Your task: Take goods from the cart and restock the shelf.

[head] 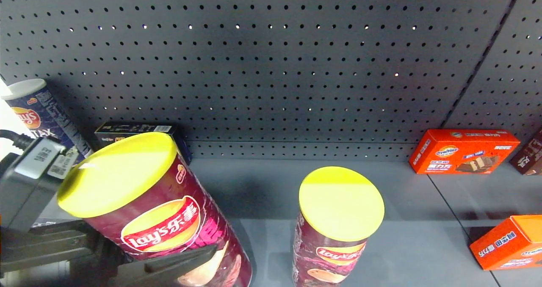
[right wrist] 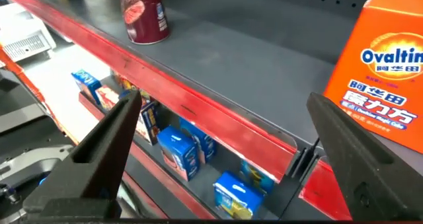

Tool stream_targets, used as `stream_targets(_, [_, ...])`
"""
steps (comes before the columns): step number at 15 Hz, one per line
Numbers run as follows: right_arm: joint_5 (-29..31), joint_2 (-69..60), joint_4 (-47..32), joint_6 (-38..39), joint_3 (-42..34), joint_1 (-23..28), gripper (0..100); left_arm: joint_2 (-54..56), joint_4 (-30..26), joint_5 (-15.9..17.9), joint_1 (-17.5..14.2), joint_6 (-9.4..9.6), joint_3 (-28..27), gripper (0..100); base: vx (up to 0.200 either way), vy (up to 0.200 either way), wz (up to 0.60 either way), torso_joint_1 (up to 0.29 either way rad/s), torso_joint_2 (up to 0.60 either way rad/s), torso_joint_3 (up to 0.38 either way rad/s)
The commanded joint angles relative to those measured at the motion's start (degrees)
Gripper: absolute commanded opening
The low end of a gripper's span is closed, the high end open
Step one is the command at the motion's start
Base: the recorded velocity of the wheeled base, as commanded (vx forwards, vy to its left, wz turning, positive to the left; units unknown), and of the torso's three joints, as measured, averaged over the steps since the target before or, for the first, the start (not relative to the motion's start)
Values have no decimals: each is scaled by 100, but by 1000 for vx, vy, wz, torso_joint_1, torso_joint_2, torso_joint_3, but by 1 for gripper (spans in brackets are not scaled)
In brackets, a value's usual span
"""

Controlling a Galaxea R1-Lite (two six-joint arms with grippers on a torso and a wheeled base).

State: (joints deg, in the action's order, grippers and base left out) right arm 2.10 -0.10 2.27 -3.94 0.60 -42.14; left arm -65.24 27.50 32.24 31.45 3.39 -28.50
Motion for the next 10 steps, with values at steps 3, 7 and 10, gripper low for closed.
stream_targets(3, [177,10,2,-2,-7,4,100,-489,1,-8,-87,224,-68,0,0,0,0,0,0,0])
stream_targets(7, [142,10,11,25,-16,-13,100,-788,1,1,-95,294,-279,0,0,0,0,0,0,0])
stream_targets(10, [-166,10,11,86,-25,-57,100,-1025,10,10,-78,303,-525,0,0,0,0,0,0,0])
